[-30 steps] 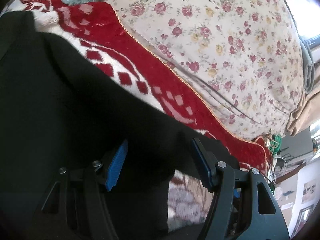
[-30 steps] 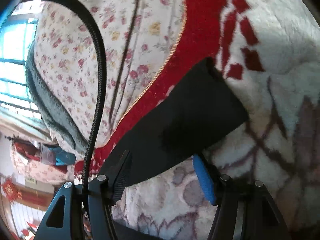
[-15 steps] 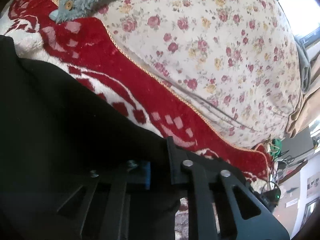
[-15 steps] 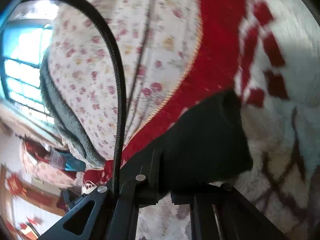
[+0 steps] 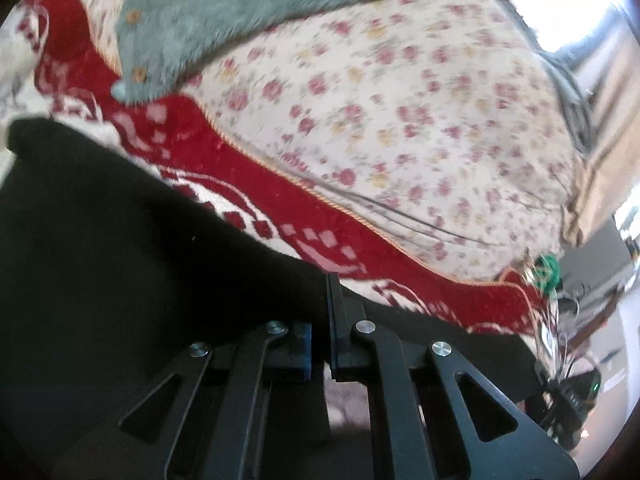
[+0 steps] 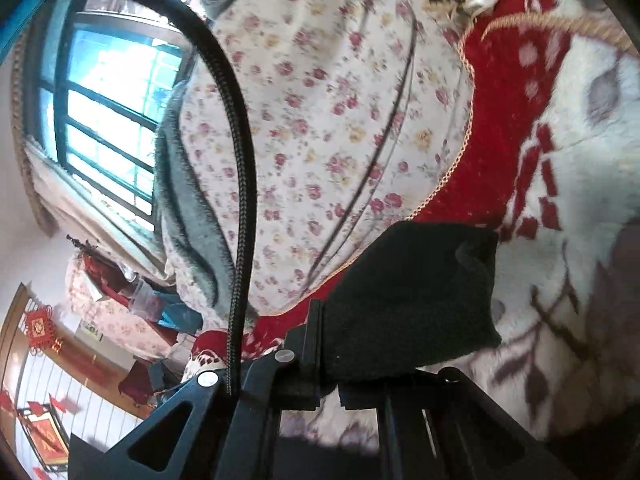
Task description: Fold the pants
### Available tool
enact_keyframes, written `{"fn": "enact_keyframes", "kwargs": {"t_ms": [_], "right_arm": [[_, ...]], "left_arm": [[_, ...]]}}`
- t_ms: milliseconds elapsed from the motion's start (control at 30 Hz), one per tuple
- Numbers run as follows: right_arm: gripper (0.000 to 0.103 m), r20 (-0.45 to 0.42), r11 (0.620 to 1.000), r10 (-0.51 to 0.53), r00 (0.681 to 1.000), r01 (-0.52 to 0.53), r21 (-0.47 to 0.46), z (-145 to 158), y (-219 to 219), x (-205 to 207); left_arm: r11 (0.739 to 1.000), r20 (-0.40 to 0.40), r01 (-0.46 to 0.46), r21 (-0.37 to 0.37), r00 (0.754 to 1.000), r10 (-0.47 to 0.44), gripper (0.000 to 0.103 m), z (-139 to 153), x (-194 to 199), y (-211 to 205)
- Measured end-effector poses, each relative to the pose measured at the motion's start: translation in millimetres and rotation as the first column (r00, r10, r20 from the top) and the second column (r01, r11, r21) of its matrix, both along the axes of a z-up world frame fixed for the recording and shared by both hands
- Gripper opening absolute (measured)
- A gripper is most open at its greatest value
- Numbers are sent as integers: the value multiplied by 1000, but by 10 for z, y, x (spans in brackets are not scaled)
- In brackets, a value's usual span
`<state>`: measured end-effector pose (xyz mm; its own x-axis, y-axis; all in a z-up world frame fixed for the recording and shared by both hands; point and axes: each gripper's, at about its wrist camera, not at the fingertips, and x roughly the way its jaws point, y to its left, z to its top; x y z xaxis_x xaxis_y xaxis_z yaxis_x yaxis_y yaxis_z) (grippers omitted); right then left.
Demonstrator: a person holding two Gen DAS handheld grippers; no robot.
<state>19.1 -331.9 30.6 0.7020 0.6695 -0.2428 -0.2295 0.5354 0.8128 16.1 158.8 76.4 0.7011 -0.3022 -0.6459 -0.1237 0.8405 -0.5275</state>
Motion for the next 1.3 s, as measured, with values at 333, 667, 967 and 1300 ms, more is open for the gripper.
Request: {"fn": "enact_keyframes", "kwargs": {"t_ms": [333, 667, 967, 1300], "right_arm": [[5, -12, 985, 2, 1000, -4, -171, -40, -57, -1053], [23, -174, 986, -119, 978, 95, -140, -600, -327, -1163], [8, -29, 892, -202, 979, 171, -418, -114, -317, -1333], [8, -84, 833, -212, 974, 135, -537, -205, -343, -1312]], "left_arm": [[991, 4, 53, 124, 999, -53, 5, 23, -1113, -149], [989, -85, 25, 147, 996, -13, 5, -536, -1316, -208], [985, -52, 39, 166, 998, -31, 5, -448, -1391, -328], [984, -61, 34, 174, 998, -24, 5, -534, -1409, -384]]}}
